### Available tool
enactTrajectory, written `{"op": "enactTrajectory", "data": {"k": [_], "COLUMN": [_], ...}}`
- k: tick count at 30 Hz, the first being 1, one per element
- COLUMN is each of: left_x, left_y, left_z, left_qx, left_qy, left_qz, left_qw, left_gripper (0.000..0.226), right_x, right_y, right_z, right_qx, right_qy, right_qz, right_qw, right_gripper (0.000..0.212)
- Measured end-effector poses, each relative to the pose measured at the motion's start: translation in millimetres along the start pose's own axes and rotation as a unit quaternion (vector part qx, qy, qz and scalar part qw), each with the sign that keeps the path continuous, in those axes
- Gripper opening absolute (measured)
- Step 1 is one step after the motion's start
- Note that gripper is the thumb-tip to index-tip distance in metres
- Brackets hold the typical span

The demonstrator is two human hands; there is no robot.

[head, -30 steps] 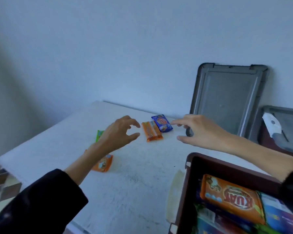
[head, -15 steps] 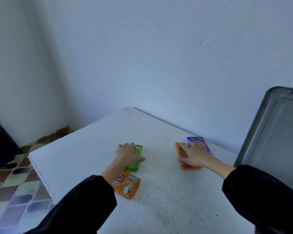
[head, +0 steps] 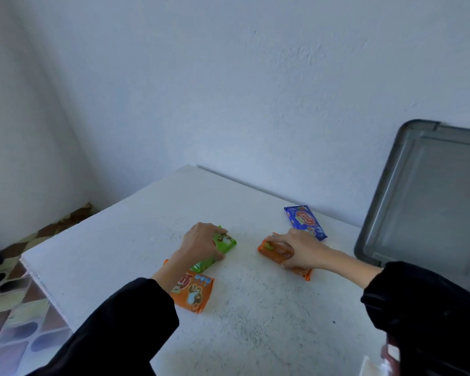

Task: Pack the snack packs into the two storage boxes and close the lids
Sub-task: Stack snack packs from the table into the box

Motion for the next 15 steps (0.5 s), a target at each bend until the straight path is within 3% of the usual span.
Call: {"op": "enactTrajectory", "data": {"k": [6,15], "left_x": [38,153], "left_y": [28,86], "left_z": [8,68], "left_qx": [0.037,0.047], "left_qy": [-0.064,-0.253], "left_qz": [0.026,0.034], "left_qw": [0.997,0.966], "left_gripper": [0.059,0.058], "right_x": [-2,12], "right_y": [40,122], "right_z": [37,174], "right_qx": [0.03,0.135], "right_qy": [-0.006,-0.034], "right_qz": [-0.041,-0.068], "right_qw": [0.999,0.988], "right_gripper": [0.066,0.071]}}
Point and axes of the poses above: each hand's wrist, its own z-axis away from the middle knuckle, its own y-axis out of the back of the hand, x = y × z, the point moved 6 cm from there along -z, towards the middle knuckle, and after that the axes turned 4 degrees about -z, right-handed, at the moved point
